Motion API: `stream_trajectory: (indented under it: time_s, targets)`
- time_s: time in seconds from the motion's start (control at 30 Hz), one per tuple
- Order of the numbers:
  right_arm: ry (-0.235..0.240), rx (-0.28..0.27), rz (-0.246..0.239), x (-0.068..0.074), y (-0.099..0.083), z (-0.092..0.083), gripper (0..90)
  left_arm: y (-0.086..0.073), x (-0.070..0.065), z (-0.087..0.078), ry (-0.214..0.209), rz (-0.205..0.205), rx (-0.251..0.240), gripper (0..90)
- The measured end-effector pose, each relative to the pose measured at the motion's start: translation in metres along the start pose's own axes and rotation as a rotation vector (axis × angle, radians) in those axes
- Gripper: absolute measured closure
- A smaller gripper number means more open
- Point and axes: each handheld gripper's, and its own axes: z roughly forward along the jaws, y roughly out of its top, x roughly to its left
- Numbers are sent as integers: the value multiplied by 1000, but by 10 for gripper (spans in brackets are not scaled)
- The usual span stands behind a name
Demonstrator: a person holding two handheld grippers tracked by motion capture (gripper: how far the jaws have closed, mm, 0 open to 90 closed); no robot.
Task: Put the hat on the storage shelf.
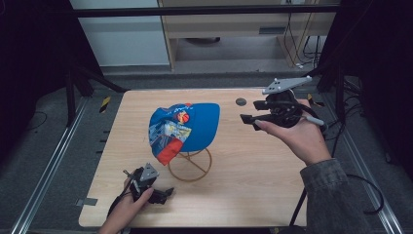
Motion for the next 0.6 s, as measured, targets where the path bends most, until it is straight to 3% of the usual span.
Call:
stream_trajectory:
  time_s: [0.4,0.6]
  targets:
    - [-64,-32,29,-6,-21,0,86,0,0,0,1,0,-1,0]
    - [-86,-31,48,-10,-43,10,57,0,0,0,-1,1,3,0]
